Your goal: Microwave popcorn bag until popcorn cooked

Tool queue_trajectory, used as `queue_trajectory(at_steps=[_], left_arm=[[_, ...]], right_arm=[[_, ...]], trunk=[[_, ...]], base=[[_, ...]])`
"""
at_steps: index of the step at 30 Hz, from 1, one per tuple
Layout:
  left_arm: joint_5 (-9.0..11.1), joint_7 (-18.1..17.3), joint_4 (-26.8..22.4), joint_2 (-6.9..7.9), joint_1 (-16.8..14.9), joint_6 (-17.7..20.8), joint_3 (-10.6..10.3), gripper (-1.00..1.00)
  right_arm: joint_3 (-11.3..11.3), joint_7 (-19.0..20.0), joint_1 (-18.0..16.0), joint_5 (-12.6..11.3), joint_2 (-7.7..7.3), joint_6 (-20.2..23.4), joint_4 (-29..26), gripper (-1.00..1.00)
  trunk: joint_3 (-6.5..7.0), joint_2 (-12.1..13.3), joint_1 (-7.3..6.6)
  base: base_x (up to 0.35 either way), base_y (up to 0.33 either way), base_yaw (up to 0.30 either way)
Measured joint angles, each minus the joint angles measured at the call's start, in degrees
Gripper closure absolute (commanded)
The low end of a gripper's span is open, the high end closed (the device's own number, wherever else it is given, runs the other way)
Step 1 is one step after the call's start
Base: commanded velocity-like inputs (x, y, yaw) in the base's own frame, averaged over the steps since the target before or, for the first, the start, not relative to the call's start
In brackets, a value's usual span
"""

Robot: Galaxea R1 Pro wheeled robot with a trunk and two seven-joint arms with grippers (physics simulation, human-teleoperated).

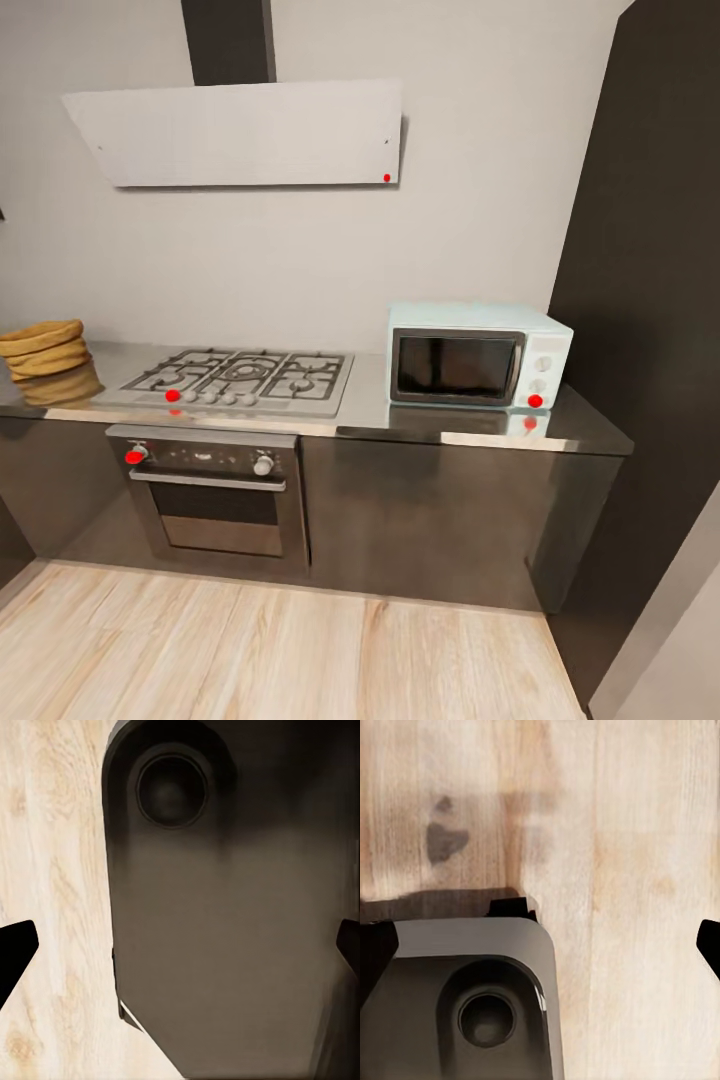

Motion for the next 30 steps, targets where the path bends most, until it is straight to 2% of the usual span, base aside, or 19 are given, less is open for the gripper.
queue_trajectory(at_steps=[11,18,22,23,26,29,30], left_arm=[[0.00,0.04,0.03,0.02,0.04,0.07,0.04,-1.00],[0.00,0.05,0.03,0.06,0.01,0.07,0.04,-1.00],[0.00,0.08,0.02,0.15,0.03,0.07,0.04,-1.00],[0.00,0.09,0.02,0.16,0.02,0.07,0.03,-1.00],[0.00,0.09,0.02,0.17,0.04,0.07,0.04,-1.00],[0.00,0.11,0.07,0.17,0.03,0.07,0.04,-1.00],[0.00,0.11,0.08,0.17,0.02,0.07,0.04,-1.00]], right_arm=[[-0.09,0.25,0.02,-0.02,0.05,0.05,-0.46,-1.00],[-0.05,0.19,0.00,0.05,0.06,0.09,-5.95,-1.00],[-0.03,0.09,-0.03,0.12,0.06,0.07,-14.46,-1.00],[0.03,0.11,-0.04,0.15,0.05,-0.63,-18.55,-1.00],[-0.02,0.12,-0.01,0.15,0.00,-3.43,-22.60,-1.00],[0.23,0.18,-0.03,0.16,0.04,-6.32,-32.07,-1.00],[0.29,0.19,-0.03,0.11,0.05,-6.77,-38.84,-1.00]], trunk=[[0.00,0.00,0.00],[0.00,0.00,0.00],[0.01,0.00,0.00],[0.01,0.00,0.00],[0.00,0.00,0.00],[0.01,0.00,0.00],[0.01,0.00,0.00]], base=[[0.000,0.000,-0.275],[0.000,0.000,-0.191],[0.000,0.000,-0.009],[0.000,0.000,-0.001],[0.000,0.000,0.000],[0.000,0.000,0.000],[0.000,0.000,0.000]])
